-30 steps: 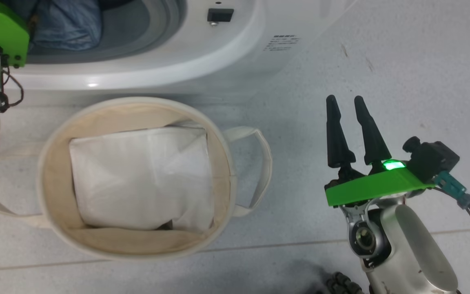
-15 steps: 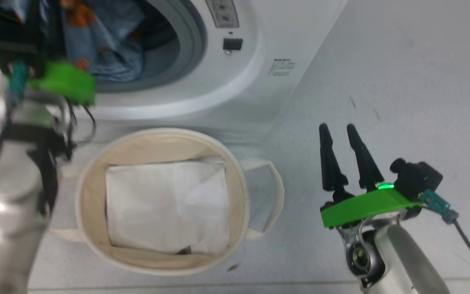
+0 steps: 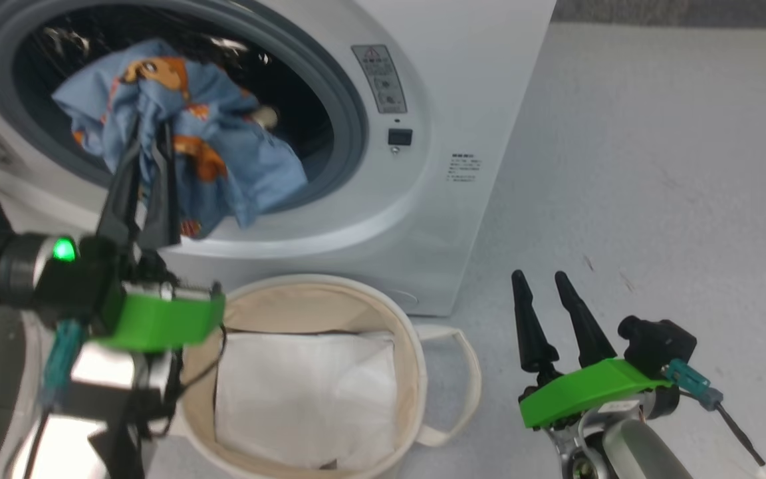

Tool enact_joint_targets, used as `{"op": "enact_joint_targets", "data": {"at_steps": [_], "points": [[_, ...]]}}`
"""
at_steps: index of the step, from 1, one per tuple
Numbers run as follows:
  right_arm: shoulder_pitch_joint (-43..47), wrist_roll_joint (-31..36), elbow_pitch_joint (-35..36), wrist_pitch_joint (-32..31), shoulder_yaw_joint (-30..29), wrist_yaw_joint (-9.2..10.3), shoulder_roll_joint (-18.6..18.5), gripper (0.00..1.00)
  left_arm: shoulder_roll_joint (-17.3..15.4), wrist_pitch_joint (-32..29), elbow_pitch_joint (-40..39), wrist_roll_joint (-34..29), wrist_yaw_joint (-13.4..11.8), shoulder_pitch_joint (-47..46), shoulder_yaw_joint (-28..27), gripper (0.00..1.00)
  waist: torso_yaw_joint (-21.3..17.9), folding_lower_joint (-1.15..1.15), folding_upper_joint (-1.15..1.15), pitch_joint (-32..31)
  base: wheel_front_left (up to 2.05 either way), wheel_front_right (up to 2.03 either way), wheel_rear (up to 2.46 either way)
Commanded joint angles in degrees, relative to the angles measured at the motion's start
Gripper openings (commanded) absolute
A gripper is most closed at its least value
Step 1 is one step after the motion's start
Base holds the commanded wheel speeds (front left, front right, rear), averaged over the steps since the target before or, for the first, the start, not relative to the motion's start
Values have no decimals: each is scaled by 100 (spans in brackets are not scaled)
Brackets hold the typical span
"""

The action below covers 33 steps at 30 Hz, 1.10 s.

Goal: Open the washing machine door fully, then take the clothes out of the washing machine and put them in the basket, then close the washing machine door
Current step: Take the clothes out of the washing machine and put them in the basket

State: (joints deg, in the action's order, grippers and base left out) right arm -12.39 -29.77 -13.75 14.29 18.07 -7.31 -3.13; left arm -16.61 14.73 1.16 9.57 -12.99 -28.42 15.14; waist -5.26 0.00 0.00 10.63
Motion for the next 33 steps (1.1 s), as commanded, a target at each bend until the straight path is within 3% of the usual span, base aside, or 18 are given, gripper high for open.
{"op": "enact_joint_targets", "data": {"at_steps": [1, 8, 15, 33], "points": [[0, 7, 139, 71, 149, -18, 25, 100, -66, 27, -510, -115, 28, 30, -322, 0, 117, 0, 0, -204, 0, 0, 0], [120, -10, 92, 71, 139, -18, 25, 100, 244, 27, -1768, -417, 46, 688, -429, 0, 264, 0, 0, -340, 0, 0, 0], [149, 2, 47, 71, 175, -18, 25, 100, 463, 27, -2279, -586, 104, 1080, -347, 0, 398, 0, 0, -381, 0, 0, 0], [20, 74, 17, 71, 185, -18, 25, 100, 665, 27, -919, -544, 415, 1621, -111, 0, 296, 0, 0, -63, 0, 0, 0]]}}
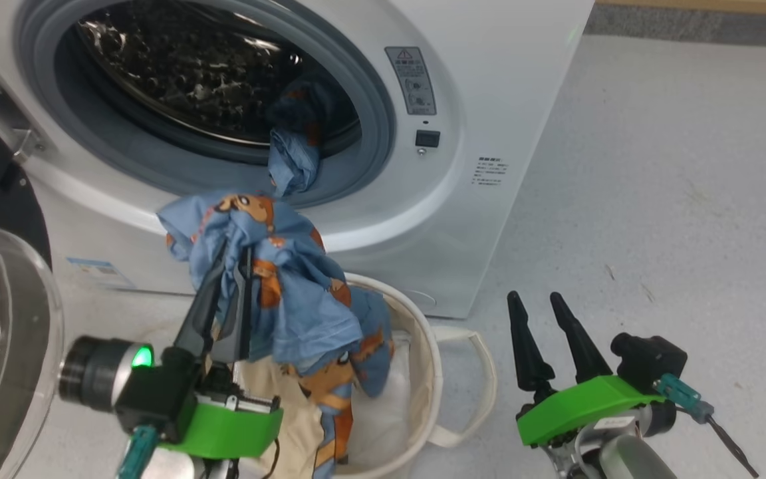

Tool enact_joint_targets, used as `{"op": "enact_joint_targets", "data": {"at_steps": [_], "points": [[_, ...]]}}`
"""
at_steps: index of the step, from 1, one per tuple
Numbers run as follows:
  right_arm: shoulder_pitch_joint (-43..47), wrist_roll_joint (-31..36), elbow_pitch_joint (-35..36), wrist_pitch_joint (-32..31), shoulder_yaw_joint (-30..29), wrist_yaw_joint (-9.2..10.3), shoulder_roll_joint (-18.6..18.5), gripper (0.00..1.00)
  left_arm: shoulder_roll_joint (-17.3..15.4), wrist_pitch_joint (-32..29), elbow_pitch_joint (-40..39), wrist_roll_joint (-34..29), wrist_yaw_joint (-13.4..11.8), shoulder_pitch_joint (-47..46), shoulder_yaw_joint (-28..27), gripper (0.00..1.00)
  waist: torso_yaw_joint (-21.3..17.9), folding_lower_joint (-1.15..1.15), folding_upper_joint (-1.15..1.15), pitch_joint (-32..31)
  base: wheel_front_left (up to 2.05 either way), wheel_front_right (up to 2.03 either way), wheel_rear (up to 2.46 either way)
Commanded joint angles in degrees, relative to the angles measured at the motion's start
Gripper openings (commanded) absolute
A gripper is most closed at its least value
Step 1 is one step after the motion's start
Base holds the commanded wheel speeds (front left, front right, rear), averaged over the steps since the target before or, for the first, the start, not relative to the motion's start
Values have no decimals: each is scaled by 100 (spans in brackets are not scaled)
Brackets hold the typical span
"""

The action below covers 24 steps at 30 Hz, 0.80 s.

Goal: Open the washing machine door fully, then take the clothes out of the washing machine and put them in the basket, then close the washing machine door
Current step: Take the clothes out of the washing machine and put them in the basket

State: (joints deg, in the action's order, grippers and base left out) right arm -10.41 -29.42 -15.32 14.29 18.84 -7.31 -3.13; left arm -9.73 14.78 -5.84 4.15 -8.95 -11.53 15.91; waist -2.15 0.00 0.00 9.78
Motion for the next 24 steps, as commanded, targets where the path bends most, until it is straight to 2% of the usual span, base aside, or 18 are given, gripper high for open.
{"op": "enact_joint_targets", "data": {"at_steps": [1, 11, 24], "points": [[-187, 45, 177, 71, 91, -18, 25, 100, -18, 21, -100, -4, 35, -39, -170, 0, -20, 0, 0, 50, 0, 0, 0], [-295, 102, 229, 71, 50, -18, 25, 100, 169, 22, 1467, 26, 362, -185, 29, 0, -48, 0, 0, 351, 0, 0, 0], [-549, 116, 389, 71, 72, -18, 25, 100, 468, 22, 3834, -10, 741, -1233, 177, 0, -284, 0, 0, 977, 0, 0, 0]]}}
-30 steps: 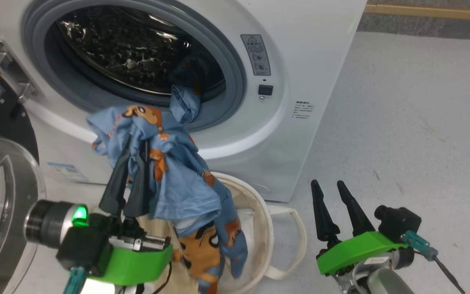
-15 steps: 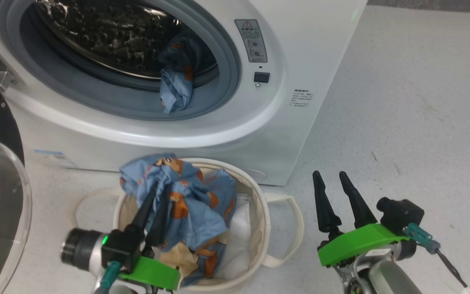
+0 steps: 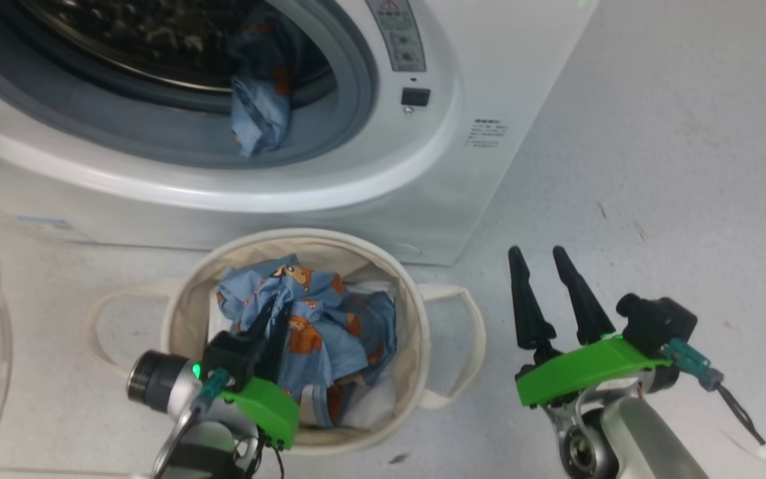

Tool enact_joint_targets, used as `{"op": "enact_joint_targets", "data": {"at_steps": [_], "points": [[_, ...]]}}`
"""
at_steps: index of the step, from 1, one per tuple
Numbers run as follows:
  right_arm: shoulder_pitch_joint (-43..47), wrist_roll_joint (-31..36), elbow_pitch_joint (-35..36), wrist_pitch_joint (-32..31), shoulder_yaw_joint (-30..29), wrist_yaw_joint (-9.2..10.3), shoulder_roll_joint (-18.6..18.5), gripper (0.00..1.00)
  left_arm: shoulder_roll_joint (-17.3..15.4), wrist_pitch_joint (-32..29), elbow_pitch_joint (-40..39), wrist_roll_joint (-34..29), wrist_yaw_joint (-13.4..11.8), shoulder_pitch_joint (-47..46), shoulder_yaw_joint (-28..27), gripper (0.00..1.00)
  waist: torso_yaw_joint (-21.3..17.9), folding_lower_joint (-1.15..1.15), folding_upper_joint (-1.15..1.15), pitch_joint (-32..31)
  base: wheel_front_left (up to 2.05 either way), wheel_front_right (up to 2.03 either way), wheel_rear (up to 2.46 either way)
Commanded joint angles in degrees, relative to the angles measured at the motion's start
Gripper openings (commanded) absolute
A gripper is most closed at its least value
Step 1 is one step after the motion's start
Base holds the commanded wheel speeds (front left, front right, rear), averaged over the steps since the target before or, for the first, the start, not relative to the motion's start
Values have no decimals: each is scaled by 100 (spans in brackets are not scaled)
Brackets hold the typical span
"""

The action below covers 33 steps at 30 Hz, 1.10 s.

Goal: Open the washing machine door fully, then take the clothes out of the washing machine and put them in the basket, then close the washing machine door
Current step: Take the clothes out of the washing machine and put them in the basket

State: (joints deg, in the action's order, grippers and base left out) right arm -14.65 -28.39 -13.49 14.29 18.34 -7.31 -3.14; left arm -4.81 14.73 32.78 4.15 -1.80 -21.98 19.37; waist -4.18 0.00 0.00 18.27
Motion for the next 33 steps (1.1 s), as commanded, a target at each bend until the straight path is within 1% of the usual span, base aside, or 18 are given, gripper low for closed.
{"op": "enact_joint_targets", "data": {"at_steps": [1, 5, 13, 14, 15, 18, 22, 29, 33], "points": [[-145, 11, 219, 71, 110, -18, 26, 100, -13, 27, 149, -29, 30, -282, -163, 0, -100, 0, 0, 184, 0, 0, 0], [-193, 53, 218, 71, 112, -18, 26, 100, 21, 27, 869, -132, 10, -619, -98, 0, -180, 0, 0, 371, 0, 0, 0], [-292, 97, 278, 71, 63, -18, 26, 100, 78, 27, 1398, -128, -65, -926, -124, 0, -329, 0, 0, 616, 0, 0, 0], [-290, 109, 278, 71, 49, -18, 26, 100, 86, 27, 1382, -126, -98, -944, -135, 67, -330, 0, 0, 623, 0, 0, 0], [-284, 120, 275, 71, 34, -18, 26, 100, 93, 27, 1371, -128, -131, -938, -139, 99, -327, 0, 0, 619, 0, 0, 0], [-236, 160, 218, 71, 7, -18, 26, 100, 125, 27, 1378, -119, -162, -903, -103, 100, -243, 0, 0, 504, 0, 0, 0], [-192, 152, 175, 71, 61, -18, 26, 100, 153, 27, 1089, -81, -181, -785, -63, 100, -96, 0, 0, 267, 0, 0, 0], [-63, 101, 83, 71, 154, -18, 26, 100, 178, 27, -36, 11, -256, -309, -54, 100, 176, 0, 0, -330, 0, 0, 0], [27, 111, 75, 71, 117, -18, 26, 100, 183, 27, -466, 102, -297, 5, -125, 100, 302, 0, 0, -601, 0, 0, 0]]}}
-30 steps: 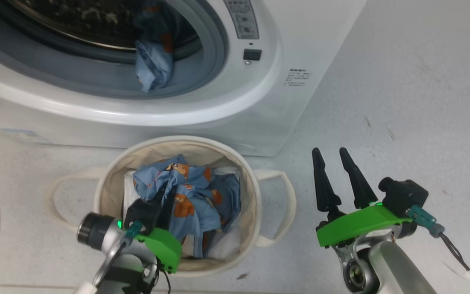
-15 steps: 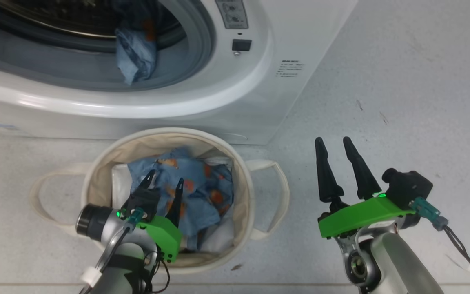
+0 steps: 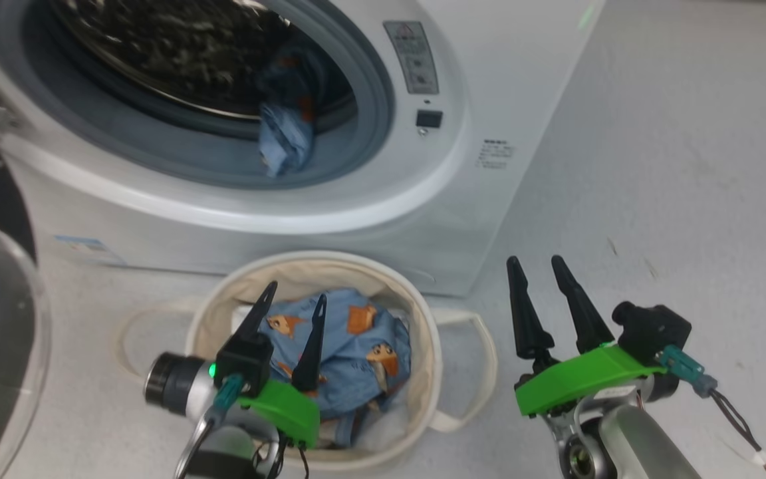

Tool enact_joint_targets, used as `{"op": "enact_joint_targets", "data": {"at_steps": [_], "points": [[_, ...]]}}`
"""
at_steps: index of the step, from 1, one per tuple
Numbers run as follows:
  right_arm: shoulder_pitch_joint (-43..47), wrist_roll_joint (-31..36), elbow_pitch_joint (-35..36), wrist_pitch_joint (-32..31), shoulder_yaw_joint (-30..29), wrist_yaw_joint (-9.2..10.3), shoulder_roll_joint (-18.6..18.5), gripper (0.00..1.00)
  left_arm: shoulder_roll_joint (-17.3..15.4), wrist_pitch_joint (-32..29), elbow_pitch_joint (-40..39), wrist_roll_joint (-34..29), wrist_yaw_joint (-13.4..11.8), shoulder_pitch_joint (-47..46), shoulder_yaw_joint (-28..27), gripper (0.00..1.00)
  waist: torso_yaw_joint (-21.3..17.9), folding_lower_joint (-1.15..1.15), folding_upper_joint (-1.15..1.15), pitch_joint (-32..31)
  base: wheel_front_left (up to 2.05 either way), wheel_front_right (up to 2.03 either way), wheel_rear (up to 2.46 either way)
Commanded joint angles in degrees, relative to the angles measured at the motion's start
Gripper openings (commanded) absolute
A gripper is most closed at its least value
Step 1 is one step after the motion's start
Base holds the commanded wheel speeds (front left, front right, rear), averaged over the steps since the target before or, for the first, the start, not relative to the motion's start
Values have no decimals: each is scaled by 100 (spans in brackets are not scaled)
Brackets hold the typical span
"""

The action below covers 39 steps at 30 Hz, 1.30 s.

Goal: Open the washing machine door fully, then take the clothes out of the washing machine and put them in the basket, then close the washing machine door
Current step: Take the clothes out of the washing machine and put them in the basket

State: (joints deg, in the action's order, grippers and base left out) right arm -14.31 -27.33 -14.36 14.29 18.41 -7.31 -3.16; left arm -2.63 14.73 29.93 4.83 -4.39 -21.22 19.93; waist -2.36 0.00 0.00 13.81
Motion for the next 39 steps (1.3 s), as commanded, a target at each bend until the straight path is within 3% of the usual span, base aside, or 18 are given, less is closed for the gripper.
{"op": "enact_joint_targets", "data": {"at_steps": [1, 15, 21, 39], "points": [[19, 7, 163, 71, 102, -18, 28, 100, -34, 27, -305, 64, -56, -4, -210, 100, 135, 0, 0, -215, 0, 0, 0], [463, -86, 122, 71, 14, -18, 28, 100, -48, 27, -1593, 288, -377, 1376, -754, 100, 81, 0, 0, -988, 0, 0, 0], [603, -142, 93, 71, -32, -18, 28, 100, -41, 27, -1912, 380, -397, 1826, -827, 100, 32, 0, 0, -1221, 0, 0, 0], [658, -232, 25, 71, 72, -18, 28, 100, -37, 27, -2088, 269, -417, 2136, -994, 100, -3, 0, 0, -1409, 0, 0, 0]]}}
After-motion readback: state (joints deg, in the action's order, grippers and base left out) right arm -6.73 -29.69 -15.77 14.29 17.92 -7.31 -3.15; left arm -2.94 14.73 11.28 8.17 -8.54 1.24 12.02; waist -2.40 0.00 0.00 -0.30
